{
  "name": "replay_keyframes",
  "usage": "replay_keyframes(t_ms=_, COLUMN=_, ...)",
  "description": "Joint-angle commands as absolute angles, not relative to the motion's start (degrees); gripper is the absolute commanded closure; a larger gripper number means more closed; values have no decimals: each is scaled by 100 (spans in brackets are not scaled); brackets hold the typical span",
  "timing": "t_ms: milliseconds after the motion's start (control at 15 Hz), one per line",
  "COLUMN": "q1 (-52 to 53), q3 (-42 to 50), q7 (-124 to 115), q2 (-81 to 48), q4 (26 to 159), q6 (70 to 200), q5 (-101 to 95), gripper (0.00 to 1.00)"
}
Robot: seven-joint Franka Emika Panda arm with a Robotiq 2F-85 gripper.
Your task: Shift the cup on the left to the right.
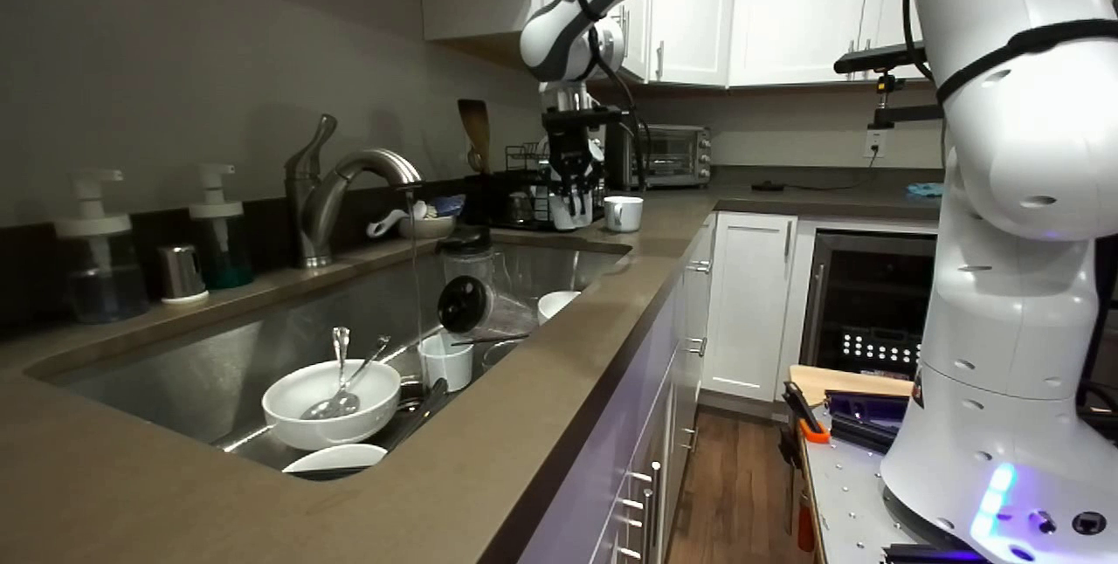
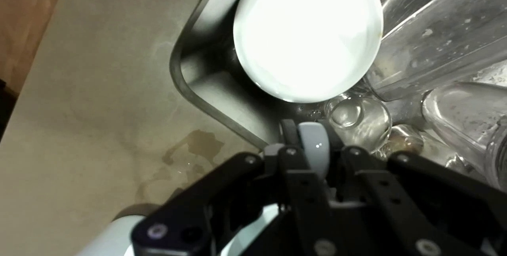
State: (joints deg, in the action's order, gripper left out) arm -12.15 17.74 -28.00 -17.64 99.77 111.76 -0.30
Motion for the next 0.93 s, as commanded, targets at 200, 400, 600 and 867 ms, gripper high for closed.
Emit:
replay_keyframes(t_ms=200, q1=-1305, q3=1859, q7=-3348, q2=-1425, q4=10297, q6=11363, q5=87, gripper=95)
replay_keyframes(t_ms=400, q1=-1356, q3=1918, q7=-3504, q2=-1377, q4=10432, q6=11496, q5=142, gripper=95)
replay_keyframes(t_ms=600, q1=-1464, q3=1972, q7=-3580, q2=-1413, q4=10516, q6=11624, q5=288, gripper=95)
replay_keyframes(t_ms=867, q1=-1630, q3=2013, q7=-3516, q2=-1539, q4=10533, q6=11802, q5=544, gripper=95)
